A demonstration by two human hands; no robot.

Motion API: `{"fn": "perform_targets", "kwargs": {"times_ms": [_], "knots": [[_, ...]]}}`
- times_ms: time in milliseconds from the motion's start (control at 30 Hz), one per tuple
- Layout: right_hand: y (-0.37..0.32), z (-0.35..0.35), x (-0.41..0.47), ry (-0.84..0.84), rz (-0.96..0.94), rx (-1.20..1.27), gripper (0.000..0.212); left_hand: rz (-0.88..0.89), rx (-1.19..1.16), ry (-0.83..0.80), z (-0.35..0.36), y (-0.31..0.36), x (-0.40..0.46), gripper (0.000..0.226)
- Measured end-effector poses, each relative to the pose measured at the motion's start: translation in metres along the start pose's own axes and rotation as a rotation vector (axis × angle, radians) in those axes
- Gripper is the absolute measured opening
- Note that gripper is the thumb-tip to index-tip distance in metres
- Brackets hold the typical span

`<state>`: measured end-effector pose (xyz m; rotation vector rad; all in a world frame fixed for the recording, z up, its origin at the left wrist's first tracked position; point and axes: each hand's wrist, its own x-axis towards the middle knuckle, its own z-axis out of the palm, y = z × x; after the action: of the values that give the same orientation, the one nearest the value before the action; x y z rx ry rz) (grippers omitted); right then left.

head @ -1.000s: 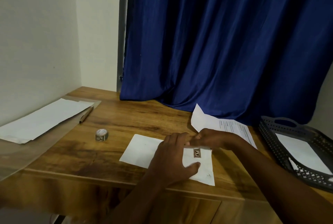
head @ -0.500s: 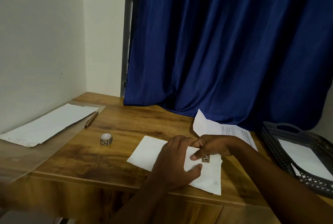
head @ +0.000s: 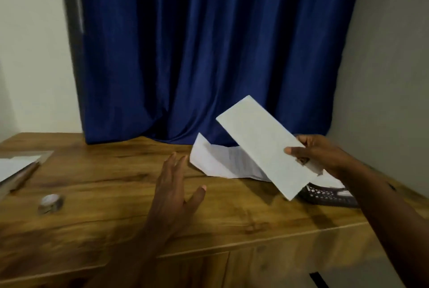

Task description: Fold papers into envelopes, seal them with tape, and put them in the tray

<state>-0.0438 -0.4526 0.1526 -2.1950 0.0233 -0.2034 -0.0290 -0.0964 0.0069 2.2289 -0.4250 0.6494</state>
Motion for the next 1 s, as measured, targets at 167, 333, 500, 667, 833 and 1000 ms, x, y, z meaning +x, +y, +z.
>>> {"fn": "perform_targets", "kwargs": {"times_ms": [167,333,500,667,833,1000], "knots": [[0.044,-0.052,0.016,0.388,0.083,0.084,0.026,-0.028,0.06,-0.237,0.04,0.006,0.01,0.102],[0.084,-0.067,0.037,0.448,0.287,-0.072,0.035,-0.028,0.233,-0.351,0.039,0.0,0.009,0.1],[0.116,-0.061,0.054,0.283,0.577,-0.274,0.059,0.002,0.302,-0.364,0.034,0.006,0.006,0.082],[0.15,-0.061,0.075,0.211,0.616,-0.481,0.065,0.002,0.268,-0.366,0.031,0.008,0.005,0.085],[0.099,-0.054,0.051,0.345,0.438,-0.832,0.036,0.0,0.277,-0.388,0.033,0.005,0.007,0.087],[0.037,-0.017,0.058,0.275,0.023,-0.768,0.018,-0.002,0.268,-0.358,0.033,0.005,0.006,0.074]]}}
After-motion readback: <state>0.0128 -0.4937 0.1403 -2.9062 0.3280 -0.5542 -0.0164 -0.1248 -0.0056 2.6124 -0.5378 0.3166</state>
